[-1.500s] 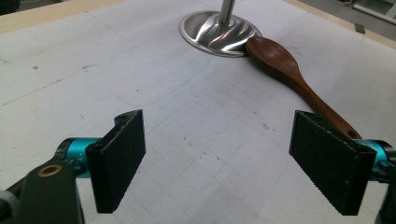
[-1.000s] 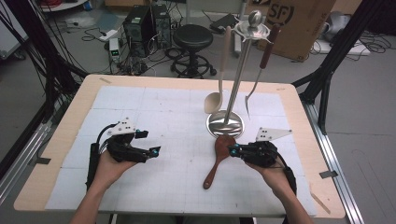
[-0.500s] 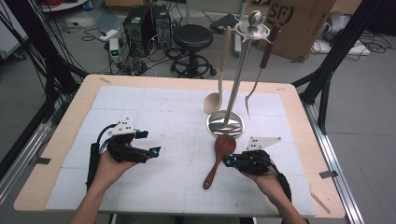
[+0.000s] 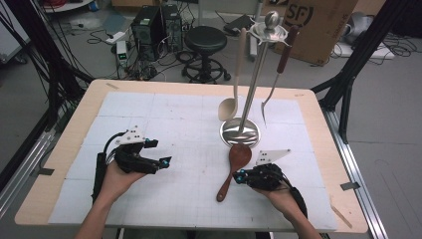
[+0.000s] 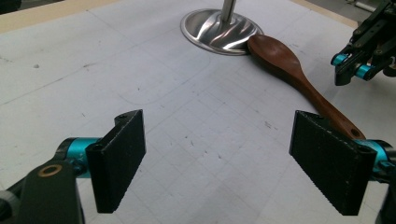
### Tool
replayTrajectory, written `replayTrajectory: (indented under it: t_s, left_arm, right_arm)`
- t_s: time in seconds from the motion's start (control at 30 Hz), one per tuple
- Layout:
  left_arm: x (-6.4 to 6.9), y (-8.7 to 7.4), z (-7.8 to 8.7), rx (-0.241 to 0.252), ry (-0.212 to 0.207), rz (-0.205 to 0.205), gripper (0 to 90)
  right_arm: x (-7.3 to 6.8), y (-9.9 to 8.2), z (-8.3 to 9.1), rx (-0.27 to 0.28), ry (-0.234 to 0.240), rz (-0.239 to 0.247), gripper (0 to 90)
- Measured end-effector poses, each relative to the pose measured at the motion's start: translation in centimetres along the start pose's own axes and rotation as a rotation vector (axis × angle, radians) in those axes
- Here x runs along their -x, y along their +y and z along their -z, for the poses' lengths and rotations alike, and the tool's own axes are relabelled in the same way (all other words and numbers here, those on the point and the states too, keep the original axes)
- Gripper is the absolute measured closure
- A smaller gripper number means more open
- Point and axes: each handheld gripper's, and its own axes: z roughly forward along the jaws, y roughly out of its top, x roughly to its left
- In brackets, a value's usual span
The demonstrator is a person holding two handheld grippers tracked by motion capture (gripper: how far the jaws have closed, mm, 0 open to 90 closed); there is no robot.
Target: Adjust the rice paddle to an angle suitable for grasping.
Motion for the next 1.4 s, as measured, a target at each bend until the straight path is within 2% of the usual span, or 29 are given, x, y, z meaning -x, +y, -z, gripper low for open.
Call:
replayTrajectory:
  t_s: [0.57, 0.8, 1.0, 1.3, 1.4]
  left_arm:
    - [0.0, 0.0, 0.0, 0.007, -0.002, 0.006, 19.2]
    - [0.0, 0.0, 0.0, 0.006, 0.0, 0.005, 19.2]
    - [0.0, 0.0, 0.1, 0.008, 0.002, 0.008, 19.2]
    - [0.0, 0.0, 0.1, 0.009, 0.0, 0.006, 19.2]
    - [0.0, 0.0, 0.1, 0.004, -0.002, 0.002, 19.3]
  right_arm:
    - [-0.2, -0.3, -1.9, -0.086, 0.015, 0.025, 89.4]
    - [-0.3, -0.1, -2.3, -0.09, 0.019, 0.023, 89.4]
    - [-0.6, 0.3, -3.2, -0.109, 0.026, 0.036, 89.4]
    - [-0.7, 1.3, -4.7, -0.104, 0.018, 0.05, 89.4]
    - [-0.7, 1.7, -5.2, -0.104, 0.019, 0.041, 89.4]
